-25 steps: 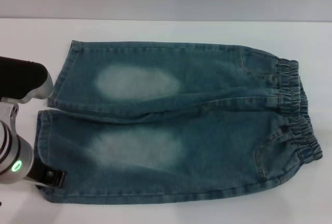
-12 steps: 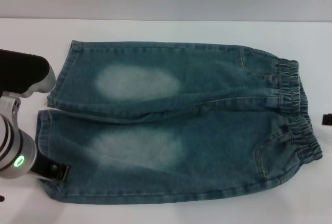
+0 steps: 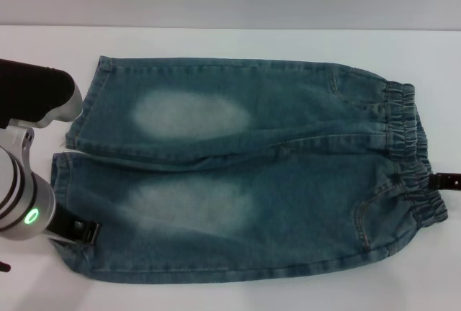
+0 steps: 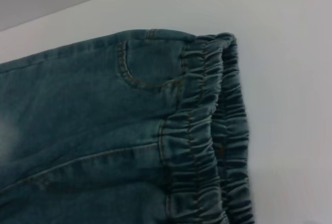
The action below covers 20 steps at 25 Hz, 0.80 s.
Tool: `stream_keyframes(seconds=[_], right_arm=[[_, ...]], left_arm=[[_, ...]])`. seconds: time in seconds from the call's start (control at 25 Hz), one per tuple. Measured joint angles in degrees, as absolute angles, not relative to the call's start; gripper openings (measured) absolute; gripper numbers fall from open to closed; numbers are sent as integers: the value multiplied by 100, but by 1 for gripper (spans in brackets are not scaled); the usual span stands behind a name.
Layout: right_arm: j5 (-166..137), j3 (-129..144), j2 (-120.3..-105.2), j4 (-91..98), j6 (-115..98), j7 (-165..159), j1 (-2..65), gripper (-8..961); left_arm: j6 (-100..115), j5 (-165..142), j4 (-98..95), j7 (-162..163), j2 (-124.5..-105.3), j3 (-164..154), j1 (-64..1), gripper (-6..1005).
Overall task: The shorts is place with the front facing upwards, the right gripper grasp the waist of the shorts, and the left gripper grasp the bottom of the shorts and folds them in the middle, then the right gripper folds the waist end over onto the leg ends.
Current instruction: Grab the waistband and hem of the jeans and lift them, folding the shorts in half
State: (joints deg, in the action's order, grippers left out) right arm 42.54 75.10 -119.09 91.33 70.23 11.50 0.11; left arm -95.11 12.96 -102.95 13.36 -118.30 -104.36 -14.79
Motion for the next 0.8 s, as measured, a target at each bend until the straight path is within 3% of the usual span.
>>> stream_keyframes(seconds=[0.8], right_arm=[[4676, 7523, -11890, 8349, 7017, 1420, 281, 708]], left_arm=[[-9477, 1311, -10269, 1345, -11821, -10430, -1582, 19]])
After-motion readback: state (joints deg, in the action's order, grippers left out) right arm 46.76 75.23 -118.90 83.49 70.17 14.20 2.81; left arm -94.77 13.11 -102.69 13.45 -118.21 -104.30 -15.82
